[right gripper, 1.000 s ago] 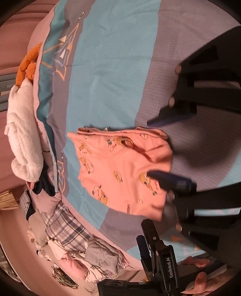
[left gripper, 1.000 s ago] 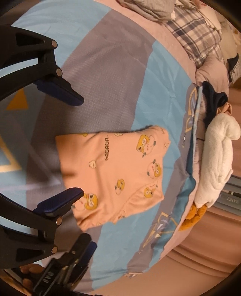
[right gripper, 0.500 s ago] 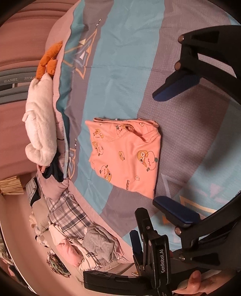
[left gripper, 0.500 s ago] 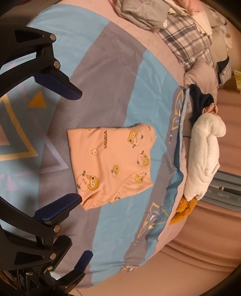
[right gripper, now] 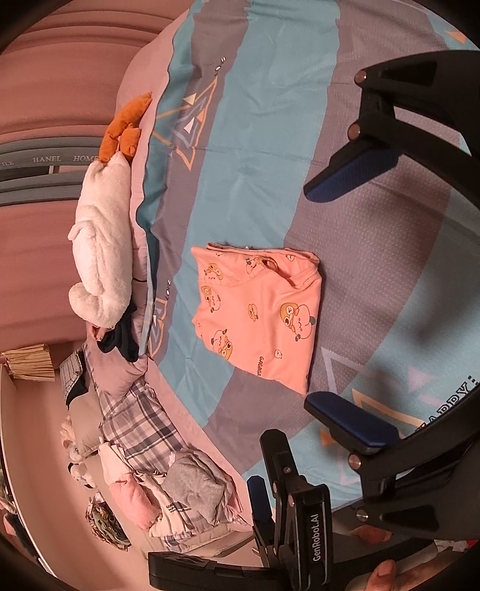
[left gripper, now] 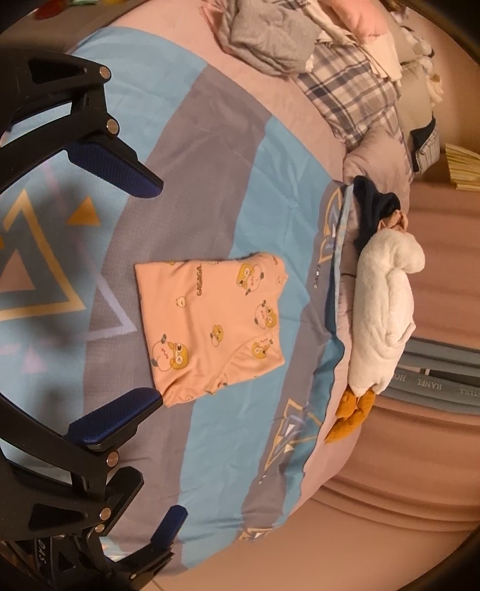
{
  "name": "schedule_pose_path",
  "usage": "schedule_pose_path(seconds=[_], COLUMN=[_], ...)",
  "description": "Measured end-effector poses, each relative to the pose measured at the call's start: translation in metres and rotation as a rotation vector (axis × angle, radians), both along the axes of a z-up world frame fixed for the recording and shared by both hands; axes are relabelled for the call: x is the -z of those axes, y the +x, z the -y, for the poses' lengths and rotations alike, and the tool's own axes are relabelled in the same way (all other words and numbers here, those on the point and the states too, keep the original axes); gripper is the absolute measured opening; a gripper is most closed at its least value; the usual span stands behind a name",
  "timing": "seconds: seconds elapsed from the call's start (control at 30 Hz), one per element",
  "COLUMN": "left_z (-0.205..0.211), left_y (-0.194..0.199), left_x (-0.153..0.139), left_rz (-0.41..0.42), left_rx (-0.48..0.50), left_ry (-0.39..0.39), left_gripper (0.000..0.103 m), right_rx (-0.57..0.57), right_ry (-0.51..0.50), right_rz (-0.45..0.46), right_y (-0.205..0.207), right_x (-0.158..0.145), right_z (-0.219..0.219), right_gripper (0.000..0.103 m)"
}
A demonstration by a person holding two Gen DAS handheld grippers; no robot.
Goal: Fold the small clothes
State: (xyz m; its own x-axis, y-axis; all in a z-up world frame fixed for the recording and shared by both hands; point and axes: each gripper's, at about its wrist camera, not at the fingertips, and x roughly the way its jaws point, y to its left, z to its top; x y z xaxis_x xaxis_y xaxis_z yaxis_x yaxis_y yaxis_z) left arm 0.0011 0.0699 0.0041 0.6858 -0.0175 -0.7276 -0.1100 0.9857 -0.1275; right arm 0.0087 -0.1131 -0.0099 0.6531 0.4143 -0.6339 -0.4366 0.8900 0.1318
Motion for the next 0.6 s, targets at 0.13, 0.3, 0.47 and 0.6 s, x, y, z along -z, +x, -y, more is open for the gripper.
schedule_pose_path(seconds=[0.13, 0.3, 0.47, 0.6], left_z=[0.002, 0.005, 0.002, -0.012], left_y=[-0.004, -0.010, -0.002, -0.004], left_x=[-0.003, -0.010, -0.007, -0.007], left_rz=[0.005, 0.029, 0.059, 0.058], left_rx=[-0.013, 0.017, 0.001, -0.022], left_ry=[0.026, 0.043, 0.217, 0.164], left_gripper=[0.102, 0.102, 0.102, 0.102], right_rx=[-0.007, -0.017, 0.016, 0.020], right_ry=[-0.004, -0.012, -0.072, -0.010], right_rz=[0.016, 0.032, 0.019, -0.009], right_y=[-0.006, -0.011, -0.006, -0.009], right_x=[-0.005, -0.010, -0.003, 0.000], right_z=[-0.002, -0.005, -0.006, 0.004], right_gripper=[0.103, 0.103, 0.103, 0.103])
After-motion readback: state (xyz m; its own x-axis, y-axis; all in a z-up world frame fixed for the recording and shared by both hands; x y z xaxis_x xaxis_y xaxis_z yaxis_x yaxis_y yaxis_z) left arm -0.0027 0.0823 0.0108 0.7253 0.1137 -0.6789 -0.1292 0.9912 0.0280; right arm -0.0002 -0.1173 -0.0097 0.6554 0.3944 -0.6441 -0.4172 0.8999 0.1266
